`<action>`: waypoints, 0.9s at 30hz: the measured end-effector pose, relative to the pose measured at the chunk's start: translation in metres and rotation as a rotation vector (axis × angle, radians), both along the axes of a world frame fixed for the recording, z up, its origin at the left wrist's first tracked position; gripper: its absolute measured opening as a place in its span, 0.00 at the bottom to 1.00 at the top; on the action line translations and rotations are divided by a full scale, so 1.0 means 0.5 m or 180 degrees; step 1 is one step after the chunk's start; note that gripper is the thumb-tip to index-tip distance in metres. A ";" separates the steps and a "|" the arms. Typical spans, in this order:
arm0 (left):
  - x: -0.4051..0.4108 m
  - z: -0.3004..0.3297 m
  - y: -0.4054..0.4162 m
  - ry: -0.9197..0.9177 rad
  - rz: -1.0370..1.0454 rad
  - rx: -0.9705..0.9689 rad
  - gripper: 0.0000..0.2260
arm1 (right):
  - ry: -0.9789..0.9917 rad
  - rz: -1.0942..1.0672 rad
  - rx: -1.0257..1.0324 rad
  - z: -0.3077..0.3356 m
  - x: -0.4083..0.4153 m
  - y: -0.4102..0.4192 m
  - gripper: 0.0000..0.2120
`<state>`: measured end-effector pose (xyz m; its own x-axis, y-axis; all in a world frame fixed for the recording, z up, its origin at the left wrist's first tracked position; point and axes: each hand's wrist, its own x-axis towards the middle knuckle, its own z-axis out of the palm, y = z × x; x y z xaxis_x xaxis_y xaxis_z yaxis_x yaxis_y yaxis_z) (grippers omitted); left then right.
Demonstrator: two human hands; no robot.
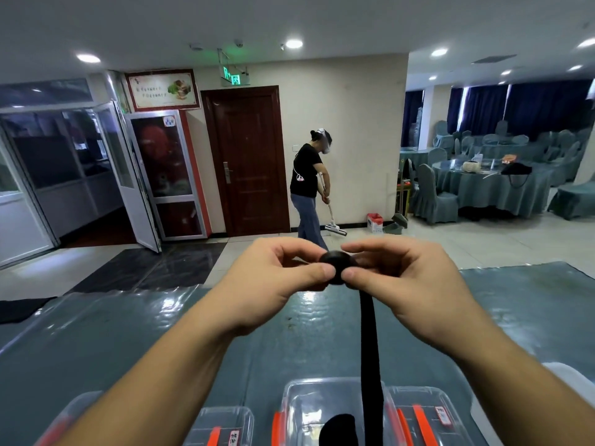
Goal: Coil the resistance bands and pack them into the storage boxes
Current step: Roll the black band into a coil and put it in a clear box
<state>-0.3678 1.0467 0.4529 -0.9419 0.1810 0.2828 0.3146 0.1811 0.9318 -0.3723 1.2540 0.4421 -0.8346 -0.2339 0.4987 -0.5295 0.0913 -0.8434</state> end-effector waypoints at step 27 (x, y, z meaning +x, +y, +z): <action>0.011 0.026 0.017 0.0341 0.0160 0.0233 0.06 | 0.0267 0.0080 -0.0279 0.018 -0.002 0.004 0.15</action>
<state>-0.3623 1.0550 0.4656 -0.9130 0.1095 0.3929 0.4051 0.1319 0.9047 -0.3733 1.2559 0.4509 -0.7835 -0.2066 0.5860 -0.5997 0.0050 -0.8002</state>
